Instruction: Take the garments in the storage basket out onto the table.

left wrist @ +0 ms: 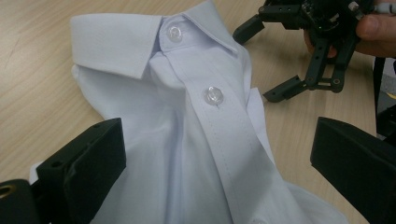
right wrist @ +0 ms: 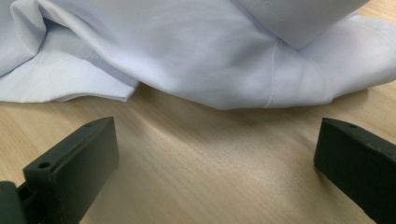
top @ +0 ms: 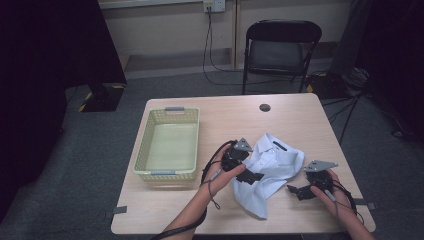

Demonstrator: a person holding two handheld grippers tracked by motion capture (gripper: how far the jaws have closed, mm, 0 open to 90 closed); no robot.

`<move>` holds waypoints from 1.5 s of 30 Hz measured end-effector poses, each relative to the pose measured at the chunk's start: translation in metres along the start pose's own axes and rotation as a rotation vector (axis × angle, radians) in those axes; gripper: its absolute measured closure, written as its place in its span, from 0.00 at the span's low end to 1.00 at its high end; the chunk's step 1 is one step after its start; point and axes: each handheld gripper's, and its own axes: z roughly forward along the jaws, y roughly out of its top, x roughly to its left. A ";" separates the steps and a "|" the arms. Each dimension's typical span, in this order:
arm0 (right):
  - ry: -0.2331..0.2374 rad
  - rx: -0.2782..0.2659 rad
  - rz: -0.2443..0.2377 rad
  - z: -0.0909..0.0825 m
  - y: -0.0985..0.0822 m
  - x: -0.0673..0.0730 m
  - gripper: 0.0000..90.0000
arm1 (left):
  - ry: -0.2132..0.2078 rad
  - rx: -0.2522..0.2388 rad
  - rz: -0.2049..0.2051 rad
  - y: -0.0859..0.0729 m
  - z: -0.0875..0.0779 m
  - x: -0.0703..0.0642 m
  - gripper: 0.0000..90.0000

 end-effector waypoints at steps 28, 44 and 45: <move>0.000 0.000 0.000 0.000 0.000 0.000 0.00 | -0.050 0.034 0.022 -0.023 -0.014 -0.003 0.03; 0.000 0.000 0.000 0.000 0.000 0.000 0.00 | -0.063 0.044 0.008 -0.036 -0.022 0.000 0.03; 0.000 0.000 0.000 0.000 0.000 0.000 0.00 | -0.063 0.047 0.010 -0.037 -0.022 0.000 0.03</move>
